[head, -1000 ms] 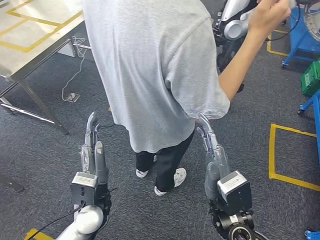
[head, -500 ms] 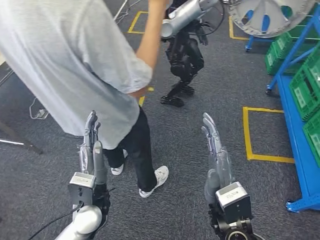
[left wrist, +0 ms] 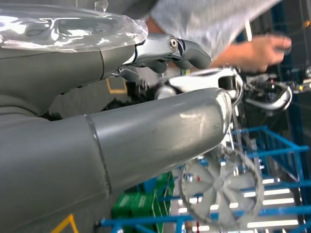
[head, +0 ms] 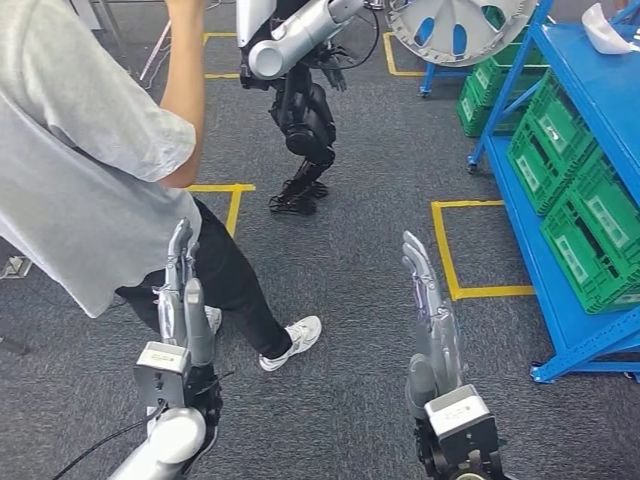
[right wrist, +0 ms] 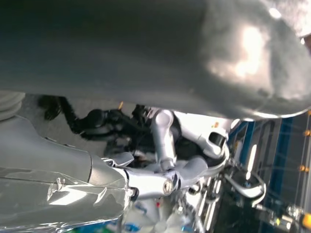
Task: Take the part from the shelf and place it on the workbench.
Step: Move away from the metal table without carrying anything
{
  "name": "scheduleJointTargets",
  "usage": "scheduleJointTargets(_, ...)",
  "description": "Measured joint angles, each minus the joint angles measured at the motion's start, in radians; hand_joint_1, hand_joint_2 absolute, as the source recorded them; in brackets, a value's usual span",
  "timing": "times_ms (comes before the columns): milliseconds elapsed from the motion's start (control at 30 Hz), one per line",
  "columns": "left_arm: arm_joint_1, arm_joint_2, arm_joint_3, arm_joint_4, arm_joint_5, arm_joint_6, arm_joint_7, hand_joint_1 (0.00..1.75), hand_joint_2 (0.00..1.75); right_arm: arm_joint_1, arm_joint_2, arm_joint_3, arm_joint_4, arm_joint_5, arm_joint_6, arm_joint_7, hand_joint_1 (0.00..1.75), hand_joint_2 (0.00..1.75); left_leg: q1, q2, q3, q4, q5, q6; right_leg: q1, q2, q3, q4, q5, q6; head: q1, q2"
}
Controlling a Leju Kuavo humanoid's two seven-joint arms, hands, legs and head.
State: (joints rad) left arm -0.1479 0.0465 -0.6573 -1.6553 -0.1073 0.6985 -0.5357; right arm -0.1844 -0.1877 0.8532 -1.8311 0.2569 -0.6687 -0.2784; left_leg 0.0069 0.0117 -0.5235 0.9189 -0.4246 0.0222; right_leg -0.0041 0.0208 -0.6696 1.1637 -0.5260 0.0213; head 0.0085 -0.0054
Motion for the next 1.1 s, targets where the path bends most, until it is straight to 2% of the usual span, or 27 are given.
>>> scheduleJointTargets(33, 0.001, 0.0, 0.0, 0.0, 0.002, 0.0, -0.001, 0.0, 0.0, 0.001, 0.0, 0.002, 0.0, 0.001, -0.001, -0.001, 0.0, 0.0, 0.0, 0.014, 0.001, 0.0, -0.002, 0.0, -0.005, -0.007, -0.03, 0.062, -0.022, 0.005, 0.004, 0.0)
scheduleJointTargets(67, 0.001, 0.0, -0.001, 0.001, 0.005, 0.0, -0.003, 0.0, 0.0, 0.002, 0.0, 0.004, 0.0, 0.002, -0.001, -0.003, 0.0, 0.0, 0.0, 0.029, 0.002, 0.0, -0.004, 0.0, -0.01, -0.011, -0.045, 0.093, -0.027, 0.01, 0.008, 0.0)
scheduleJointTargets(100, 0.001, 0.0, -0.001, 0.001, 0.008, 0.0, -0.004, 0.0, 0.0, 0.003, 0.0, 0.006, 0.001, 0.004, -0.001, -0.006, 0.0, 0.0, 0.0, 0.042, 0.003, 0.001, -0.006, -0.002, -0.015, -0.016, -0.039, 0.081, -0.013, 0.014, 0.012, 0.0)
scheduleJointTargets(133, 0.001, 0.0, -0.001, 0.002, 0.011, 0.0, -0.006, 0.0, 0.0, 0.004, 0.0, 0.007, 0.001, 0.009, -0.002, -0.009, 0.0, 0.0, 0.0, 0.055, 0.006, 0.001, -0.009, -0.006, -0.019, -0.024, -0.01, 0.029, 0.016, 0.018, 0.017, 0.0)
scheduleJointTargets(200, -0.001, 0.0, -0.002, 0.002, 0.017, 0.0, -0.011, 0.0, 0.0, 0.004, 0.0, 0.009, 0.001, 0.021, -0.002, -0.015, 0.0, 0.0, -0.003, 0.076, 0.014, 0.004, -0.017, -0.017, -0.021, -0.068, 0.075, -0.123, 0.075, 0.019, 0.026, 0.0)
scheduleJointTargets(233, -0.002, 0.0, -0.002, 0.002, 0.019, 0.0, -0.013, 0.0, 0.0, 0.005, 0.001, 0.01, 0.001, 0.028, -0.002, -0.017, 0.0, 0.0, -0.005, 0.085, 0.018, 0.005, -0.021, -0.022, -0.018, -0.083, 0.106, -0.175, 0.09, 0.015, 0.027, 0.0)
scheduleJointTargets(267, -0.005, 0.0, -0.003, 0.002, 0.022, 0.0, -0.015, 0.0, 0.0, 0.006, 0.002, 0.011, 0.001, 0.033, -0.002, -0.018, 0.0, 0.0, -0.008, 0.093, 0.02, 0.007, -0.024, -0.028, -0.015, -0.092, 0.122, -0.202, 0.094, 0.01, 0.024, 0.0)
scheduleJointTargets(333, -0.009, 0.0, -0.005, 0.003, 0.028, 0.0, -0.017, 0.0, 0.0, 0.011, 0.004, 0.012, 0.001, 0.045, -0.002, -0.02, 0.0, 0.0, -0.008, 0.112, 0.024, 0.007, -0.026, -0.037, -0.011, -0.069, 0.123, -0.208, 0.094, -0.004, 0.015, 0.0)
scheduleJointTargets(367, -0.011, 0.0, -0.007, 0.003, 0.031, 0.0, -0.018, 0.0, 0.0, 0.014, 0.004, 0.012, 0.001, 0.051, -0.002, -0.02, 0.0, 0.0, -0.005, 0.112, 0.025, 0.011, -0.03, -0.043, -0.011, -0.057, 0.124, -0.211, 0.096, -0.01, 0.012, 0.0)
scheduleJointTargets(400, -0.014, 0.0, -0.008, 0.003, 0.033, 0.0, -0.019, 0.0, 0.0, 0.015, 0.005, 0.012, 0.001, 0.058, -0.002, -0.021, 0.0, 0.0, -0.002, 0.096, 0.02, 0.029, -0.043, -0.049, -0.012, -0.044, 0.125, -0.214, 0.099, -0.016, 0.01, 0.0)
scheduleJointTargets(433, -0.016, 0.0, -0.009, 0.003, 0.035, 0.0, -0.02, 0.0, 0.0, 0.016, 0.006, 0.012, 0.0, 0.065, -0.002, -0.022, 0.0, 0.0, 0.001, 0.069, 0.002, 0.069, -0.067, -0.053, -0.014, -0.032, 0.127, -0.217, 0.102, -0.022, 0.006, 0.0)
scheduleJointTargets(500, -0.019, 0.0, -0.011, 0.005, 0.042, 0.0, -0.021, 0.0, 0.0, 0.018, 0.011, 0.012, 0.0, 0.075, -0.002, -0.023, 0.0, 0.0, 0.004, 0.013, -0.068, 0.21, -0.133, -0.057, -0.014, -0.009, 0.127, -0.219, 0.105, -0.029, -0.007, 0.0)
scheduleJointTargets(533, -0.018, 0.001, -0.012, 0.007, 0.045, 0.0, -0.021, 0.0, 0.0, 0.019, 0.013, 0.012, 0.0, 0.079, -0.002, -0.023, 0.0, 0.0, 0.004, 0.001, -0.108, 0.282, -0.158, -0.056, -0.013, 0.004, 0.126, -0.219, 0.106, -0.03, -0.013, 0.0)
scheduleJointTargets(567, -0.018, 0.002, -0.012, 0.01, 0.05, 0.0, -0.021, 0.0, 0.0, 0.021, 0.014, 0.012, 0.0, 0.082, -0.002, -0.023, 0.0, 0.0, 0.004, -0.003, -0.136, 0.326, -0.165, -0.055, -0.012, 0.017, 0.125, -0.219, 0.106, -0.031, -0.019, 0.0)
scheduleJointTargets(600, -0.018, 0.002, -0.012, 0.012, 0.054, 0.0, -0.021, 0.0, 0.0, 0.024, 0.014, 0.012, 0.0, 0.086, -0.002, -0.023, 0.0, 0.0, 0.003, -0.005, -0.146, 0.33, -0.152, -0.052, -0.01, 0.032, 0.125, -0.219, 0.106, -0.031, -0.022, 0.0)
scheduleJointTargets(633, -0.018, 0.002, -0.013, 0.013, 0.057, 0.0, -0.022, 0.0, 0.0, 0.026, 0.015, 0.012, 0.0, 0.088, -0.002, -0.023, 0.0, 0.0, 0.003, -0.009, -0.134, 0.29, -0.119, -0.049, -0.01, 0.047, 0.125, -0.219, 0.106, -0.031, -0.024, 0.0)
scheduleJointTargets(667, -0.019, 0.002, -0.013, 0.014, 0.06, 0.0, -0.023, 0.0, 0.0, 0.027, 0.017, 0.012, 0.0, 0.089, -0.002, -0.023, 0.0, 0.0, 0.003, -0.022, -0.104, 0.218, -0.078, -0.044, -0.01, 0.061, 0.126, -0.219, 0.107, -0.03, -0.027, 0.0)
scheduleJointTargets(733, -0.023, 0.002, -0.014, 0.016, 0.062, 0.0, -0.024, 0.0, 0.0, 0.028, 0.02, 0.012, 0.0, 0.09, -0.002, -0.024, 0.0, 0.0, 0.003, -0.069, -0.043, 0.074, -0.018, -0.037, -0.008, 0.089, 0.124, -0.217, 0.108, -0.025, -0.032, 0.0)
scheduleJointTargets(767, -0.025, 0.002, -0.014, 0.017, 0.063, 0.0, -0.025, 0.0, 0.0, 0.028, 0.021, 0.012, 0.0, 0.091, -0.002, -0.024, 0.0, 0.0, 0.002, -0.085, -0.026, 0.036, -0.007, -0.035, -0.007, 0.1, 0.121, -0.216, 0.108, -0.021, -0.032, 0.0)
scheduleJointTargets(800, -0.026, 0.002, -0.014, 0.018, 0.064, 0.0, -0.026, 0.0, 0.0, 0.029, 0.022, 0.011, 0.0, 0.092, -0.002, -0.025, 0.0, 0.0, 0.001, -0.089, -0.021, 0.022, -0.006, -0.032, -0.007, 0.111, 0.118, -0.216, 0.108, -0.015, -0.031, 0.0)
scheduleJointTargets(867, -0.029, 0.002, -0.016, 0.019, 0.065, 0.0, -0.027, 0.0, 0.0, 0.033, 0.023, 0.011, 0.0, 0.096, -0.002, -0.025, 0.0, 0.0, 0.0, -0.065, -0.015, 0.016, -0.003, -0.023, -0.01, 0.124, 0.108, -0.216, 0.107, -0.005, -0.027, 0.0)
scheduleJointTargets(900, -0.031, 0.001, -0.017, 0.019, 0.066, 0.0, -0.028, 0.0, 0.0, 0.034, 0.023, 0.01, 0.0, 0.099, -0.002, -0.026, 0.0, 0.0, 0.001, -0.053, -0.011, 0.012, -0.001, -0.017, -0.01, 0.109, 0.101, -0.203, 0.098, 0.0, -0.024, 0.0)
scheduleJointTargets(933, -0.032, 0.0, -0.017, 0.019, 0.066, 0.0, -0.029, 0.0, 0.0, 0.035, 0.023, 0.01, 0.0, 0.102, -0.003, -0.026, 0.0, 0.0, 0.001, -0.039, -0.008, 0.007, 0.001, -0.011, -0.009, 0.082, 0.085, -0.17, 0.076, 0.003, -0.018, 0.0)
scheduleJointTargets(1000, -0.032, -0.001, -0.018, 0.021, 0.066, 0.0, -0.03, 0.0, 0.0, 0.034, 0.023, 0.009, 0.0, 0.105, -0.003, -0.027, 0.0, 0.0, 0.0, -0.012, -0.004, 0.003, 0.0, -0.003, -0.006, 0.016, 0.029, -0.044, 0.003, 0.009, -0.004, 0.0)
scheduleJointTargets(1033, -0.031, -0.001, -0.018, 0.023, 0.066, 0.0, -0.031, 0.0, 0.0, 0.035, 0.023, 0.009, 0.0, 0.105, -0.003, -0.027, 0.0, 0.0, -0.001, 0.003, -0.005, 0.003, 0.0, -0.002, -0.007, -0.001, -0.004, 0.029, -0.032, 0.012, 0.003, 0.0)
scheduleJointTargets(1067, -0.03, -0.001, -0.018, 0.025, 0.066, 0.0, -0.031, 0.0, 0.0, 0.037, 0.023, 0.009, 0.001, 0.105, -0.003, -0.027, 0.0, 0.0, -0.002, 0.017, -0.005, 0.003, -0.001, -0.001, -0.008, -0.009, -0.026, 0.079, -0.052, 0.015, 0.007, 0.0)
scheduleJointTargets(1100, -0.03, -0.001, -0.018, 0.026, 0.066, 0.0, -0.031, 0.0, 0.0, 0.038, 0.023, 0.009, 0.001, 0.105, -0.003, -0.027, 0.0, 0.0, -0.002, 0.032, -0.005, 0.003, -0.002, -0.002, -0.009, -0.013, -0.03, 0.094, -0.052, 0.017, 0.012, 0.0)
